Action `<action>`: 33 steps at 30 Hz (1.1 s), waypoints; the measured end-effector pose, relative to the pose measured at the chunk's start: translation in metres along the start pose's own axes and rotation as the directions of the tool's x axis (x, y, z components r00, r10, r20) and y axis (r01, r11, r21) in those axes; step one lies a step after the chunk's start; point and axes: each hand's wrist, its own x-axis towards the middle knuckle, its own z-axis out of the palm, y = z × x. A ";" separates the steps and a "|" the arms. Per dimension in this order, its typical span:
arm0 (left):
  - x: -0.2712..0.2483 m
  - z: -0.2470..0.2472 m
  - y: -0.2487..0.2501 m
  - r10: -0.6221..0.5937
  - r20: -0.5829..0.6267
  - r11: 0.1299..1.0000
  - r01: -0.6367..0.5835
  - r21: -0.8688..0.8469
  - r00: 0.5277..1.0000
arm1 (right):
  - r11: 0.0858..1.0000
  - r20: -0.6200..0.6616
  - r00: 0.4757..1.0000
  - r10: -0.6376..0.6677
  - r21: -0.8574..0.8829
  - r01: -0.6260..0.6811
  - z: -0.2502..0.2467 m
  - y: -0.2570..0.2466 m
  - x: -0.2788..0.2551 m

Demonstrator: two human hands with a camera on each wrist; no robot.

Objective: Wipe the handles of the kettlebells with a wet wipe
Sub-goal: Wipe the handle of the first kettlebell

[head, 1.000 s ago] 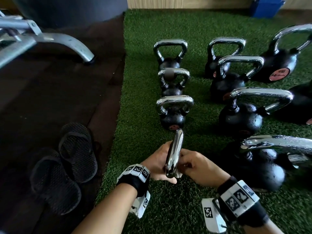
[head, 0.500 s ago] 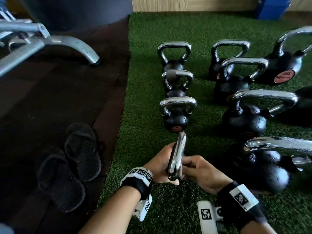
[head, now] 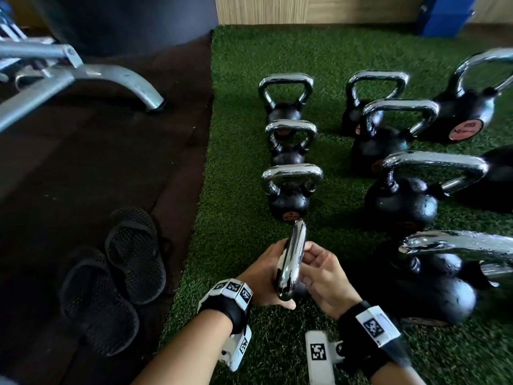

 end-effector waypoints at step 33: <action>-0.009 -0.026 0.021 -0.205 0.145 0.977 0.194 0.088 0.968 | 0.530 -0.403 0.849 -0.343 -0.829 -0.179 0.011 -0.022 0.030</action>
